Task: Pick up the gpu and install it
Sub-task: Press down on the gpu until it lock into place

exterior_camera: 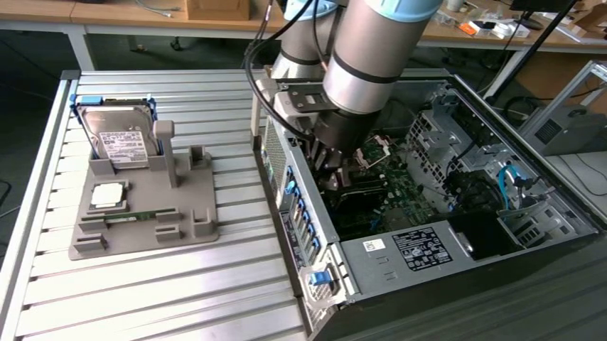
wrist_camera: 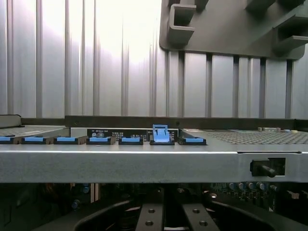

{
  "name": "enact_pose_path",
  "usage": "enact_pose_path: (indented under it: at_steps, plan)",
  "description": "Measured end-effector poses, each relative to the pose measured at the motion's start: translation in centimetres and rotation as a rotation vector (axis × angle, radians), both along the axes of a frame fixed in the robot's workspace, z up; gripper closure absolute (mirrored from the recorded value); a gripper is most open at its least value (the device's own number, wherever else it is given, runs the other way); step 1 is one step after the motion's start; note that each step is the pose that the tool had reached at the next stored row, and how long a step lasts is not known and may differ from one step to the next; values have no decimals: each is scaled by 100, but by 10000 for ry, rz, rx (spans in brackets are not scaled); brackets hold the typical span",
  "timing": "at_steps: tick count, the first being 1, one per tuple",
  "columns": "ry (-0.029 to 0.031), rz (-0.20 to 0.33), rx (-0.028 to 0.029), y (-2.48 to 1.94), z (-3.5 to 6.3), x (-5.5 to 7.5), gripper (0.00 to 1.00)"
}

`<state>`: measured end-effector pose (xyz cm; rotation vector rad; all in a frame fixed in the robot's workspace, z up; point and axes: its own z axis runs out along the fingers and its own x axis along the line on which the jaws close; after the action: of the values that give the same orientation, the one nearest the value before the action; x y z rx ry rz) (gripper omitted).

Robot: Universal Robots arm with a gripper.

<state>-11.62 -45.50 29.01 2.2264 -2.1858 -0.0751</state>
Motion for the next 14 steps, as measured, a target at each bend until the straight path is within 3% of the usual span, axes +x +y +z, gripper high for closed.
enact_pose_path:
  at_steps: [14]
  plan:
    - [0, 1, 0, 0, 1, -32, 90]
